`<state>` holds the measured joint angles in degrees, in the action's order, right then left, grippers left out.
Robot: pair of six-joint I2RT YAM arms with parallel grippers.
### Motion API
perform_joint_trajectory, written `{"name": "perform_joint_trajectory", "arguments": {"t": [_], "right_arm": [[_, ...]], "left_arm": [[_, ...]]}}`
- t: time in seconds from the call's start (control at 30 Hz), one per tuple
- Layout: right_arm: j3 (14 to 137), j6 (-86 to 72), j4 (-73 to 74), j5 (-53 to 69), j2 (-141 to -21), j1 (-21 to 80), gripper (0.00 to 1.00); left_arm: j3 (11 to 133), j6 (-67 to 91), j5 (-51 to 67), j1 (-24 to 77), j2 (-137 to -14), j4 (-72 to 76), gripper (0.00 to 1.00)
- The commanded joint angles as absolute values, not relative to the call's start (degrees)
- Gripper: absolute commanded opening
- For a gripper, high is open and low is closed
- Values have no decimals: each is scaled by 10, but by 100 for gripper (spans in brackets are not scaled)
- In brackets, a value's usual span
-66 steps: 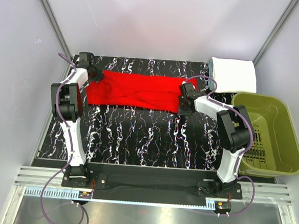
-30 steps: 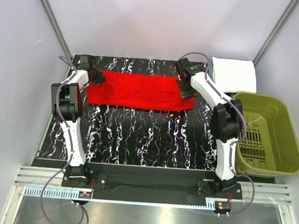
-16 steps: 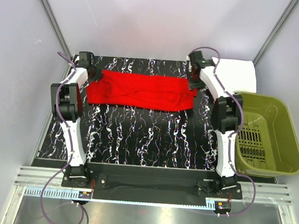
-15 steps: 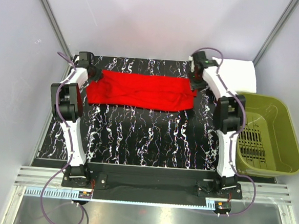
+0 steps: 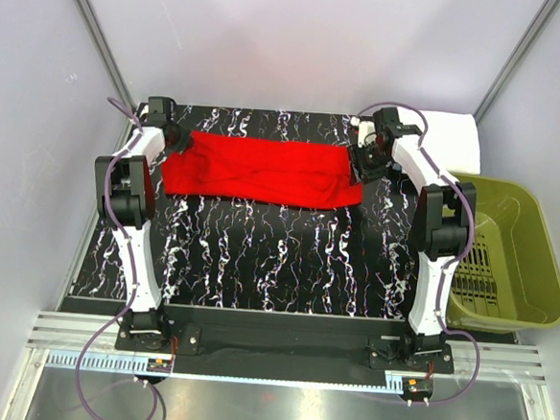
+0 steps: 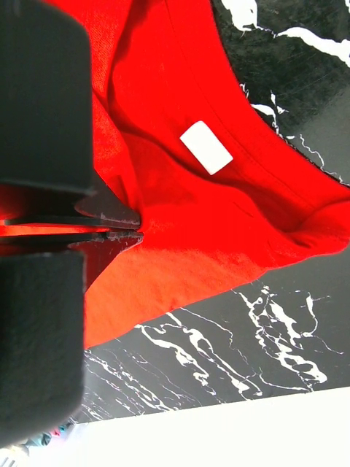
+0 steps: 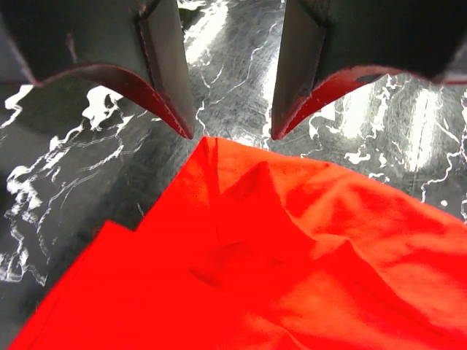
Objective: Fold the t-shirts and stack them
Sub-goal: Fold the tshirt
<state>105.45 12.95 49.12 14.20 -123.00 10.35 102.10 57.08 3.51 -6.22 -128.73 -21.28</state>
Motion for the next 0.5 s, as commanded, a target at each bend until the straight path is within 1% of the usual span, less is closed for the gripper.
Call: {"name": "perform_joint_trajectory", "arguments": {"t": [0.0, 0.13, 0.27, 0.37, 0.47], "right_arm": [[1060, 185, 430, 177, -1183, 105, 53], [1067, 214, 425, 186, -1198, 116, 52], [1093, 239, 461, 163, -1228, 134, 51], [1083, 240, 445, 145, -1232, 143, 50], [1085, 240, 438, 155, -1230, 146, 50]], "left_arm": [[1041, 577, 39, -66, -1276, -188, 0], [1043, 575, 40, -65, -1272, -192, 0], [1043, 570, 38, -65, -1265, -192, 0], [1043, 568, 37, -66, -1261, -194, 0], [1043, 569, 40, -65, -1260, -195, 0]]}}
